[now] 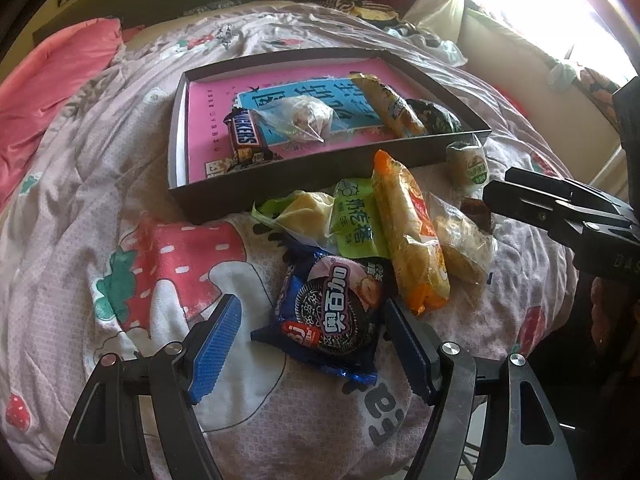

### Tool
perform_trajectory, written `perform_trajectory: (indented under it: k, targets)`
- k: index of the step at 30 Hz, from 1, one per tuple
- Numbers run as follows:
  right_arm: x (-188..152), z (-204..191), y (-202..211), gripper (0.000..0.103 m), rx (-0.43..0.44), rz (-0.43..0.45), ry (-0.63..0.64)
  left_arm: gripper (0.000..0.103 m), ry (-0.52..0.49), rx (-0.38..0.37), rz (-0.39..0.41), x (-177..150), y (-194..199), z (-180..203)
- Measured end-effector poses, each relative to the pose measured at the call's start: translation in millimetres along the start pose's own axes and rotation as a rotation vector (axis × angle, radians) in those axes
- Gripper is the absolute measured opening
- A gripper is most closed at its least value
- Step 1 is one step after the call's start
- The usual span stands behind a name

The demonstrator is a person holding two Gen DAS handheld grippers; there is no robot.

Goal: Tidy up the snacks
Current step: 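Lower the left tool toward the blue Oreo-style biscuit pack while the right tool approaches the brown chocolate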

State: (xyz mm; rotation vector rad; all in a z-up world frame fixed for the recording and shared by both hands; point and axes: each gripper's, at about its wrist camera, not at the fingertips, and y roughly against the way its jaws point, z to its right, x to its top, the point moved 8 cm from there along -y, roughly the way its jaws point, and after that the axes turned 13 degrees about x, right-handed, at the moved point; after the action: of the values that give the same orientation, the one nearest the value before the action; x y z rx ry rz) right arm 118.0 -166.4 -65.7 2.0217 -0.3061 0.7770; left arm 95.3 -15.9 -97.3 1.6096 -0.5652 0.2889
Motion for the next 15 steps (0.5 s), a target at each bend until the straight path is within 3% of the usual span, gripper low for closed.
perform_trajectory:
  k: [6, 15]
  targets:
    - [-7.4, 10.5, -6.5, 0.07, -0.025, -0.038, -0.023, 0.075, 0.008, 0.002, 0.0, -0.6, -1.8, 1.1]
    - [-14.9, 12.9, -15.0, 0.049, -0.012, -0.073, -0.018, 0.075, 0.006, 0.009, -0.013, -3.7, -8.4, 4.2]
